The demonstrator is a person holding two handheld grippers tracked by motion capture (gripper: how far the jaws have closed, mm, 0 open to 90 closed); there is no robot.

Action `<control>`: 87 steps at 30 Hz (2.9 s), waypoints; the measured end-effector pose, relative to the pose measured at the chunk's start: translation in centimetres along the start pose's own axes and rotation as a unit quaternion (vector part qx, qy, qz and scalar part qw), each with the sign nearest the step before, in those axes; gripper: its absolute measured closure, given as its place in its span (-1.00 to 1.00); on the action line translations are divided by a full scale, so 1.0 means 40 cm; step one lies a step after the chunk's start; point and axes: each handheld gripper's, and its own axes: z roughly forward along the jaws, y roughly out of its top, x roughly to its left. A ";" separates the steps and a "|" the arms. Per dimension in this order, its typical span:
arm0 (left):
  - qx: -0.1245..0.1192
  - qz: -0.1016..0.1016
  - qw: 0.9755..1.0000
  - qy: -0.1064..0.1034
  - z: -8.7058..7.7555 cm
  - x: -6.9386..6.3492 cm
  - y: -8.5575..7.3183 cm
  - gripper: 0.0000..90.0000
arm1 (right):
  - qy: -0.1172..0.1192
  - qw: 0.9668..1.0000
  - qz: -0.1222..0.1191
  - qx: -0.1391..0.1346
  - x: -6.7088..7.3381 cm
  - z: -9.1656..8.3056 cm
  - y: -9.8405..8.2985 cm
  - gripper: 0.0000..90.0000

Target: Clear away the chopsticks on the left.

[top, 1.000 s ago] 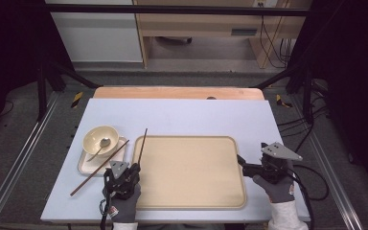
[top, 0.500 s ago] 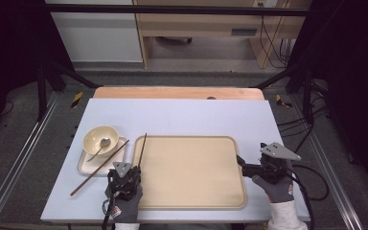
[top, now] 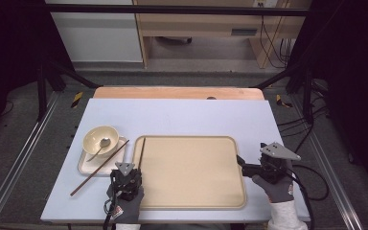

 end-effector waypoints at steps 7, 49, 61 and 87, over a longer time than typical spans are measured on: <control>0.001 0.003 1.000 -0.002 0.000 0.000 0.000 0.84 | 0.000 1.000 0.002 -0.002 0.000 -0.002 0.001 -0.88; -0.051 0.166 0.969 -0.175 -0.117 0.060 0.135 -0.43 | -0.003 1.000 0.009 -0.011 -0.009 -0.019 0.005 -0.89; -0.039 0.195 0.966 -0.166 -0.096 0.139 0.080 -0.51 | -0.004 1.000 0.005 -0.002 -0.005 -0.010 0.000 -0.89; -0.033 0.175 0.977 -0.115 -0.092 0.267 0.059 -0.46 | -0.004 1.000 0.002 -0.002 -0.003 -0.008 -0.001 -0.88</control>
